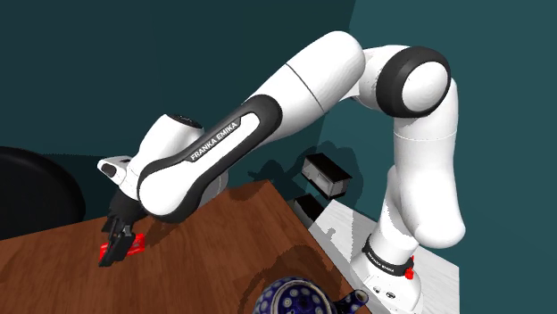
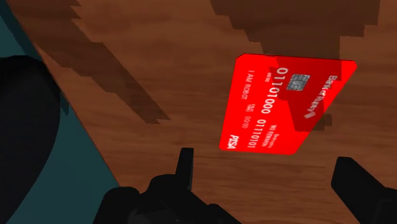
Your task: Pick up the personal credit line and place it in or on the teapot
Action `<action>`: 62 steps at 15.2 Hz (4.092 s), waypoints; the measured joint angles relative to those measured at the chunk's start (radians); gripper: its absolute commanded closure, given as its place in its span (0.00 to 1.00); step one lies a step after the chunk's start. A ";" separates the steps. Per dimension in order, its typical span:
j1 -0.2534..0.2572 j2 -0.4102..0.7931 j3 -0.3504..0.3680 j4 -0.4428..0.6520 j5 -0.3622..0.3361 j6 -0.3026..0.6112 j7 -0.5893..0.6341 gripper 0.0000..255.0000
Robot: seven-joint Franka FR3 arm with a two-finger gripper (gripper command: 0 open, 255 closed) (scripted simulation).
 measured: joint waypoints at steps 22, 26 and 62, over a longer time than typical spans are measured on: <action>0.018 0.017 -0.014 0.028 -0.017 -0.005 0.020 1.00; 0.022 -0.021 -0.025 0.031 -0.029 -0.047 0.041 1.00; 0.043 -0.238 -0.083 0.227 -0.153 -0.448 0.232 1.00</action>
